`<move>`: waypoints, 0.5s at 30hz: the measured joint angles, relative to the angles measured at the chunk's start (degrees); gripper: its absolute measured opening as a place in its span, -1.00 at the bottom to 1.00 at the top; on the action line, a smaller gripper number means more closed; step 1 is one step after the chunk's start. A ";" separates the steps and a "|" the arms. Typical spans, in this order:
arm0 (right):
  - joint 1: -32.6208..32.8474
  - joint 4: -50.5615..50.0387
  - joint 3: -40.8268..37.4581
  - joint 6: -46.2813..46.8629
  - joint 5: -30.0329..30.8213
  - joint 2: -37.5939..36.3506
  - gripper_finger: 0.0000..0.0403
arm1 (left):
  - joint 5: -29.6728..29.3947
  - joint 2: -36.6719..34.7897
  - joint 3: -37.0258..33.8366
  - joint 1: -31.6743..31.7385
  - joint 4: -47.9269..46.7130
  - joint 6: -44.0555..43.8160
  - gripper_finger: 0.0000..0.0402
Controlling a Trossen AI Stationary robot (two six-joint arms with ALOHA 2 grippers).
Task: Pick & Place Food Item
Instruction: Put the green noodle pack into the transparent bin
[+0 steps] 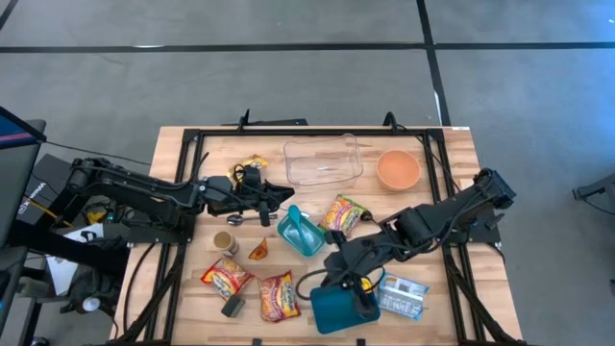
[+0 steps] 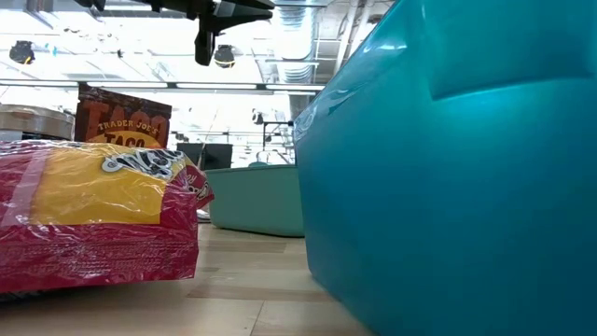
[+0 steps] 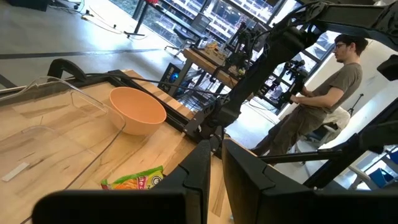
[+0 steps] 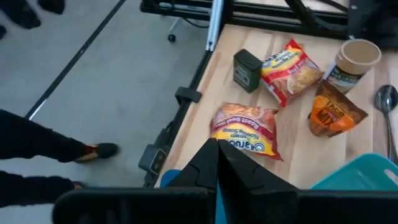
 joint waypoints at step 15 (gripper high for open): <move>0.00 -6.59 0.00 -2.78 -1.44 -3.86 -0.98 | -0.09 0.01 0.00 0.00 0.01 -0.01 -0.82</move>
